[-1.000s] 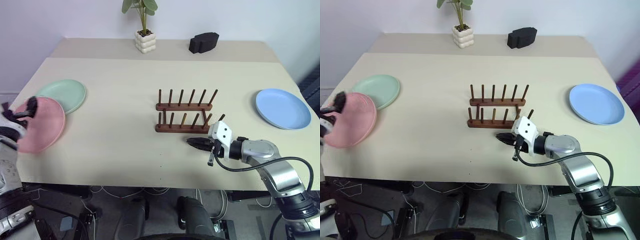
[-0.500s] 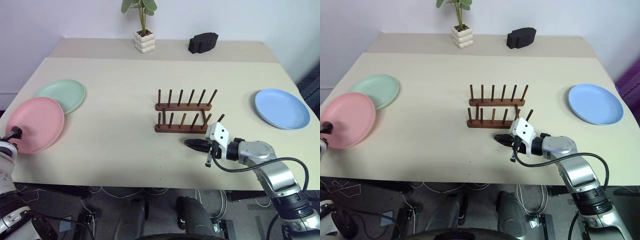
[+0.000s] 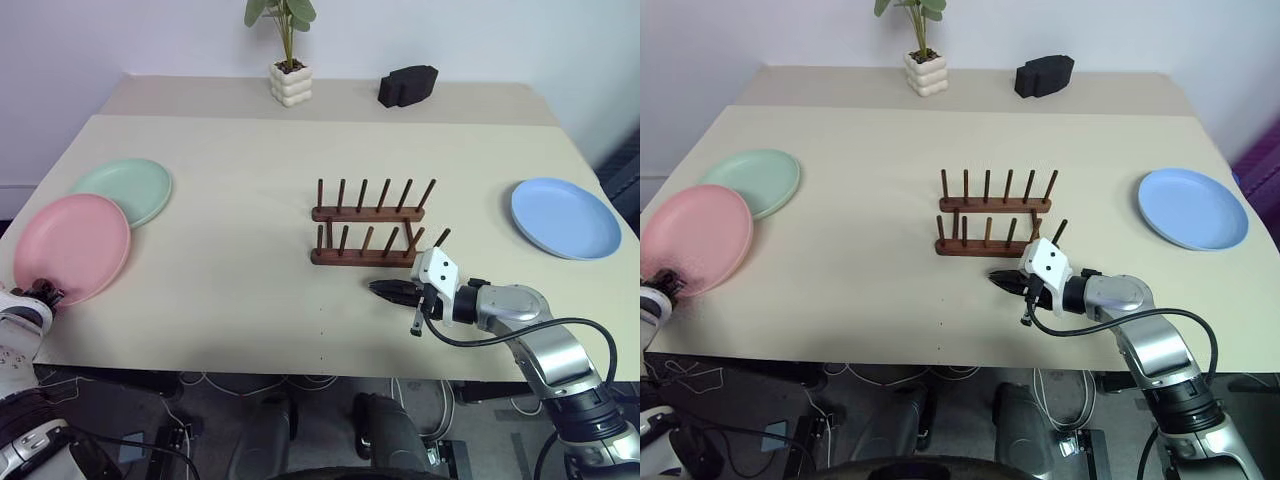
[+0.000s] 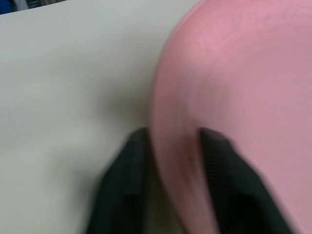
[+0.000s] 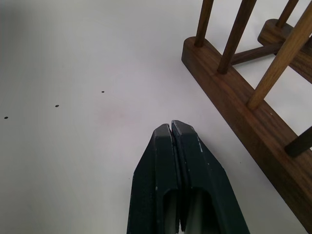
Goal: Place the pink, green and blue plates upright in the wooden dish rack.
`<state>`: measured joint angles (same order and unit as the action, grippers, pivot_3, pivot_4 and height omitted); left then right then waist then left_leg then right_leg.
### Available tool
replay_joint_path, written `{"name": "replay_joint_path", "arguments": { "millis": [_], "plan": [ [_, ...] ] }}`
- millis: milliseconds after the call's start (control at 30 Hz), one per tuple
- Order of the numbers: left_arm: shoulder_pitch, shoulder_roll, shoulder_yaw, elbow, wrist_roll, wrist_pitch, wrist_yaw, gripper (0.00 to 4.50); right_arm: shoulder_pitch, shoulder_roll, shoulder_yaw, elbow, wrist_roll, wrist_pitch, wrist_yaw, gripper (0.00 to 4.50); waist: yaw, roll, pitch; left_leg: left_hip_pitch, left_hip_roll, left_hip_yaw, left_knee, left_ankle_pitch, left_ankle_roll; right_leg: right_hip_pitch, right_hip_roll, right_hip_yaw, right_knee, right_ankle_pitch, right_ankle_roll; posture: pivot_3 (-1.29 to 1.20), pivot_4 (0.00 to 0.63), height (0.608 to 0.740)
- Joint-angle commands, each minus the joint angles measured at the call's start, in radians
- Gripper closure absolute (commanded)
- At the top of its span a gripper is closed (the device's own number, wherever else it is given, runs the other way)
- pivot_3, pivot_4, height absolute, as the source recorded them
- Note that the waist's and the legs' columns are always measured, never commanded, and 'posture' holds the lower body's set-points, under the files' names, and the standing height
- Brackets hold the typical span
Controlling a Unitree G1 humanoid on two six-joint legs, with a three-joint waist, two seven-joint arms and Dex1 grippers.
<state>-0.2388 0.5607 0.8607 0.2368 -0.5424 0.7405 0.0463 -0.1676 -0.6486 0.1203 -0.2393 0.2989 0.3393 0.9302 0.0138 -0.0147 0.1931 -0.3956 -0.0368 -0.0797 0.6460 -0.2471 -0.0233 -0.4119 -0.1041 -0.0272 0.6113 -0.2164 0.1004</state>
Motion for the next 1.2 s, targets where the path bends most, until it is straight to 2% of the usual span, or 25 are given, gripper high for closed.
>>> {"name": "replay_joint_path", "arguments": {
  "millis": [33,233,500,700,800,900,967,1033,1067,1200],
  "plan": [
    [0.007,-0.006,0.017,-0.001,-0.018,-0.027,-0.013,4.47,-0.009,0.002,-0.014,-0.013,0.006,-0.019,0.005,4.5,0.0,0.0,0.0,0.0,0.0,0.0,0.0,0.0,0.0,0.0,0.0,0.0,0.0,0.0,0.0,0.0,0.15,0.739],
    [0.023,-0.028,0.018,-0.001,-0.051,-0.124,-0.101,4.47,-0.01,0.003,-0.015,-0.011,0.007,-0.019,0.005,4.5,-0.001,0.001,0.0,0.001,0.0,0.0,0.0,0.0,0.0,0.0,0.0,0.0,0.0,0.0,0.0,0.0,0.15,0.739],
    [0.004,-0.064,0.059,-0.073,-0.163,-0.261,-0.194,4.47,-0.012,-0.018,-0.027,-0.037,0.007,-0.017,0.012,4.5,-0.001,-0.001,0.0,0.0,0.0,0.0,0.0,-0.001,-0.001,0.0,-0.001,0.0,-0.001,0.0,0.0,0.0,0.15,0.739],
    [-0.087,0.0,-0.095,-0.207,-0.145,-0.247,-0.232,4.47,-0.122,-0.046,-0.027,-0.142,0.035,0.052,0.022,4.5,0.0,-0.003,0.001,-0.004,0.0,0.0,0.001,0.0,0.0,-0.003,0.0,0.0,-0.001,0.0,-0.001,0.0,0.15,0.739],
    [-0.158,0.008,-0.179,-0.278,-0.136,-0.242,-0.221,4.5,-0.189,-0.041,-0.02,-0.178,0.054,0.102,0.015,3.67,0.001,-0.003,0.001,-0.01,0.0,-0.001,0.002,0.001,-0.002,-0.008,0.0,-0.001,0.0,0.003,-0.005,0.0,0.15,0.739],
    [-0.263,-0.022,-0.295,-0.354,-0.114,-0.232,-0.184,4.5,-0.29,-0.017,-0.003,-0.197,0.031,0.111,-0.019,2.17,-0.001,-0.003,0.001,-0.013,-0.002,0.0,0.002,0.002,-0.002,-0.011,0.0,0.0,-0.001,0.005,-0.001,0.0,0.15,0.739],
    [-0.344,-0.045,-0.41,-0.38,-0.056,-0.226,-0.157,4.5,-0.383,0.016,0.034,-0.196,-0.056,0.065,-0.077,1.15,-0.001,-0.004,0.002,-0.014,-0.003,0.0,0.002,0.002,-0.002,-0.013,0.0,0.0,0.0,0.006,0.0,0.0,0.15,0.739],
    [-0.389,-0.067,-0.473,-0.39,-0.018,-0.218,-0.136,4.5,-0.438,0.034,0.067,-0.176,-0.13,0.024,-0.114,0.2,-0.002,-0.004,0.002,-0.014,-0.004,0.001,0.002,0.003,-0.004,-0.014,0.001,0.0,0.001,0.007,0.001,0.0,0.15,0.739],
    [-0.41,-0.083,-0.497,-0.396,-0.012,-0.208,-0.124,4.5,-0.462,0.041,0.087,-0.159,-0.17,-0.007,-0.126,0.04,-0.004,-0.004,0.002,-0.014,-0.004,0.002,0.002,0.003,-0.004,-0.014,0.002,0.0,0.001,0.007,0.001,0.0,0.15,0.739],
    [-0.51,-0.138,-0.609,-0.412,0.043,-0.153,-0.068,4.5,-0.574,0.062,0.201,-0.036,-0.403,-0.152,-0.212,0.04,-0.01,-0.004,0.002,-0.013,-0.003,0.003,0.001,0.003,-0.005,-0.015,0.003,0.0,0.002,0.007,0.001,0.0,0.15,0.739]
  ]
}}
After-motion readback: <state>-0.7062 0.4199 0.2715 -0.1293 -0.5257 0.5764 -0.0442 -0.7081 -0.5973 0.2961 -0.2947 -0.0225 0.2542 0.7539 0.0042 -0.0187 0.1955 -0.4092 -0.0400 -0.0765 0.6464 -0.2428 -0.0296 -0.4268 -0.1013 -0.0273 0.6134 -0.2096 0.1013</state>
